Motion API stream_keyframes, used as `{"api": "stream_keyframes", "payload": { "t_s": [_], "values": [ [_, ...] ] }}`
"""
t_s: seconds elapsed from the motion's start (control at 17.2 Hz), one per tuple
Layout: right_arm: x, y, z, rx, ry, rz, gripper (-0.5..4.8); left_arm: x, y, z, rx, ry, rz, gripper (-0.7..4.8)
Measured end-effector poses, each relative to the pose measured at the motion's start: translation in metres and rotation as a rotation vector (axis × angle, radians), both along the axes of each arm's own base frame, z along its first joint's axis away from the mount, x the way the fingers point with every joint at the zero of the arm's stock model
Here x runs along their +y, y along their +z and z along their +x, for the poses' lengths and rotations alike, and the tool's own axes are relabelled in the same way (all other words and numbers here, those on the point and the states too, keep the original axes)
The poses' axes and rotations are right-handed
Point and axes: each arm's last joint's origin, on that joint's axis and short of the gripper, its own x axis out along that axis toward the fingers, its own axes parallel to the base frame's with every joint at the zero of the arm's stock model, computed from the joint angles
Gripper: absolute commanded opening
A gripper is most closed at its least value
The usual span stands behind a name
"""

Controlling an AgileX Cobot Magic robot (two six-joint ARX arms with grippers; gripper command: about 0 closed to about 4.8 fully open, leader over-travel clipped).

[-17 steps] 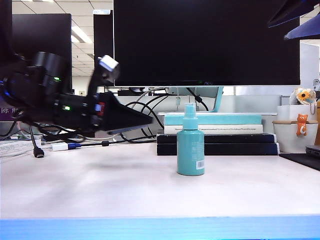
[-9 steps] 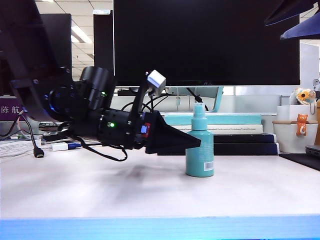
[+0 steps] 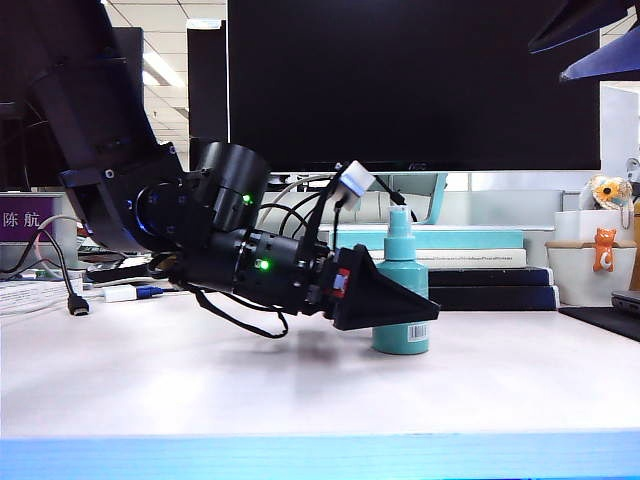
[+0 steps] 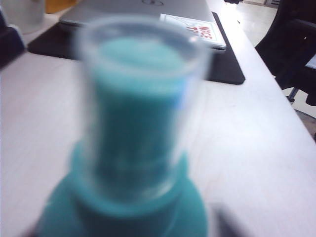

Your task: Pick up the sprayer with the left hand and remove the lid with the right hand then place it on the table.

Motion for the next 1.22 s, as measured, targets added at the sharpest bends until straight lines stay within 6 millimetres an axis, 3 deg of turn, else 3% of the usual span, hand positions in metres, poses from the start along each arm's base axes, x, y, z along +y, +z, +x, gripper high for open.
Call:
{"api": "stream_keyframes", "payload": {
  "t_s": [0.17, 0.35, 0.41, 0.52, 0.64, 0.7, 0.93, 0.99, 1.22],
  "values": [
    [0.000, -0.001, 0.000, 0.017, 0.000, 0.001, 2.74, -0.005, 0.000, -0.003, -0.002, -0.011, 0.000, 2.09],
    [0.000, -0.003, -0.001, 0.038, 0.006, 0.005, 2.74, -0.006, 0.002, -0.003, 0.045, -0.012, -0.004, 2.09],
    [0.002, -0.005, -0.003, 0.058, 0.069, 0.026, 2.74, -0.006, 0.014, -0.003, 0.119, -0.024, -0.016, 2.09],
    [0.005, -0.006, -0.006, 0.093, 0.186, 0.072, 2.74, -0.004, 0.072, -0.007, 0.079, -0.039, -0.087, 2.09],
    [0.007, -0.007, -0.009, 0.123, 0.284, 0.116, 2.74, 0.001, 0.106, -0.014, 0.083, -0.070, -0.121, 2.09],
    [0.013, -0.007, -0.012, 0.125, 0.407, 0.151, 2.74, 0.003, 0.114, -0.020, 0.147, -0.116, -0.115, 2.09],
    [0.028, -0.005, -0.017, 0.128, 0.609, 0.196, 2.74, 0.005, 0.111, -0.026, 0.324, -0.249, -0.105, 2.08],
    [0.042, -0.005, -0.020, 0.136, 0.680, 0.196, 2.74, 0.001, 0.112, -0.029, 0.376, -0.265, -0.099, 2.08],
    [0.057, -0.006, -0.021, 0.125, 0.678, 0.156, 2.73, -0.022, 0.113, -0.053, 0.463, -0.438, -0.080, 2.08]
  ]
}}
